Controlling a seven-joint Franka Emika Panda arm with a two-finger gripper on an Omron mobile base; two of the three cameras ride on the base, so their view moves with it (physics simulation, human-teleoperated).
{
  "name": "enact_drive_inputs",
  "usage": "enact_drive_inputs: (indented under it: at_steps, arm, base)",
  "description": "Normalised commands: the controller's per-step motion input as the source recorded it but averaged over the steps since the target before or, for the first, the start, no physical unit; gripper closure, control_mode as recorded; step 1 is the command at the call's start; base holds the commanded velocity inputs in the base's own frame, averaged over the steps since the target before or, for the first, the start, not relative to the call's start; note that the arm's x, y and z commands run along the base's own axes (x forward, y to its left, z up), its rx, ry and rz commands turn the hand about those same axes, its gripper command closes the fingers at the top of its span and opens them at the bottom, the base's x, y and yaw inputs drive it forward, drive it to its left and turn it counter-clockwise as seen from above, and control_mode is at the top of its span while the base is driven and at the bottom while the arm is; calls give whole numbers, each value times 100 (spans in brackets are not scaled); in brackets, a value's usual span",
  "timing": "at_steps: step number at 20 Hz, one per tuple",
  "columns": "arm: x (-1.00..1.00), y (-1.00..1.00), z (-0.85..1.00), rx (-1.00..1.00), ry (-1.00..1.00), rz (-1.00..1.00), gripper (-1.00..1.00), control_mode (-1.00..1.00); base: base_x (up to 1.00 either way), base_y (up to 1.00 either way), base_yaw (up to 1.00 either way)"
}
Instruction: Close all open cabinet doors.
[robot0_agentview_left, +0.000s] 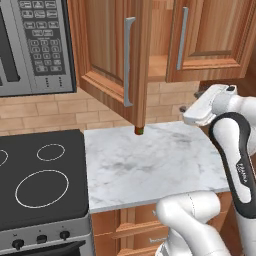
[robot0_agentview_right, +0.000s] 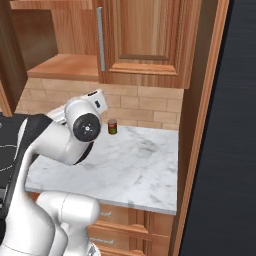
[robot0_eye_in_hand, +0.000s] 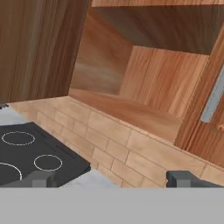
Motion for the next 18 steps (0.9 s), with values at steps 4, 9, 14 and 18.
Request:
enact_drive_inputs:
  at_steps: [4,9,14,18]
  arm:
    - [-100,58,0,-14,-4,11,-100,-100]
    - [-100,59,10,-18,-15,11,-100,-100]
    - [-100,51,20,-19,-24,6,-100,-100]
    - [-77,75,3,-21,-27,2,-100,-100]
  base:
    - [0,0,0]
    - [0,0,0]
    - [0,0,0]
    - [0,0,0]
